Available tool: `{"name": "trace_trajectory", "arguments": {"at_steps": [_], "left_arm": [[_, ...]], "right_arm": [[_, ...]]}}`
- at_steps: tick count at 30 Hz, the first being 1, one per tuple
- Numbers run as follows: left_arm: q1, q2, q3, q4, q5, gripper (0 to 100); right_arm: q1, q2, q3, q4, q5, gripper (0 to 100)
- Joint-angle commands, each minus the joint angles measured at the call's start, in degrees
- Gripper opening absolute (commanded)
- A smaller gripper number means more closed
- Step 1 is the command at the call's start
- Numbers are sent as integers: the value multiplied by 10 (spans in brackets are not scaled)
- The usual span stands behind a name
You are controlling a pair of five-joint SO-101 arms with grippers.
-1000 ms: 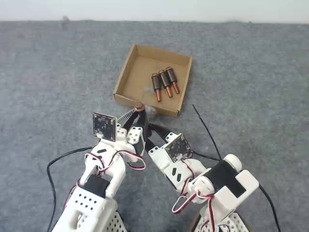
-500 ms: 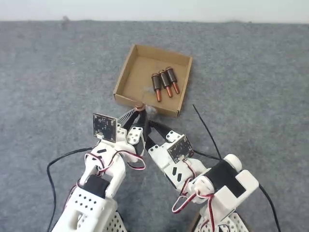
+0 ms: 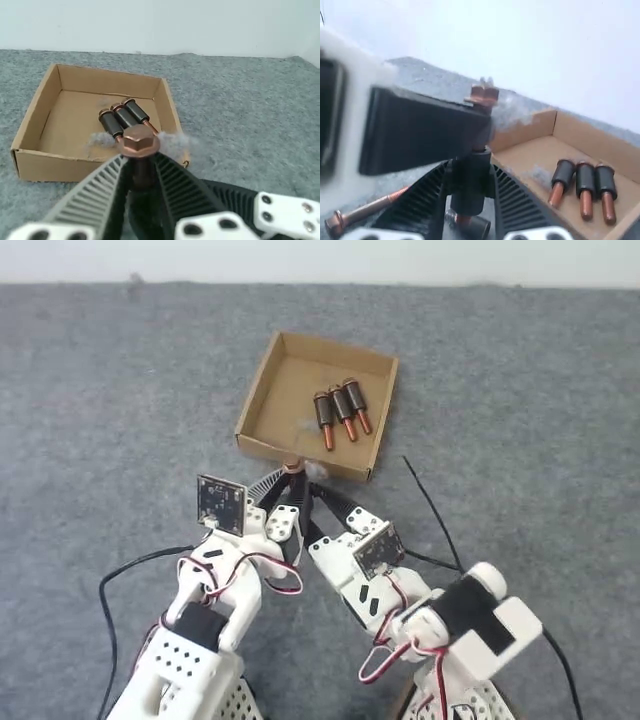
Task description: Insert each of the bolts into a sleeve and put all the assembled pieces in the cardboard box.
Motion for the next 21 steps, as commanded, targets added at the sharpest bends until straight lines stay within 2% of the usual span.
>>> {"name": "trace_trajectory", "arguments": {"at_steps": [1, 7, 10, 14, 21], "left_arm": [[-2, 10, -4, 5, -6, 15], [-1, 10, -4, 5, -6, 16], [-1, 10, -4, 15, -10, 17], [-1, 9, -4, 18, -58, 17], [-4, 6, -4, 18, -62, 21]], "right_arm": [[15, -60, 8, -11, -30, 6], [29, -85, -17, 104, -35, 6], [29, -84, -18, 106, -35, 6], [29, -82, -18, 109, -35, 6], [31, -81, -18, 110, -35, 6]]}}
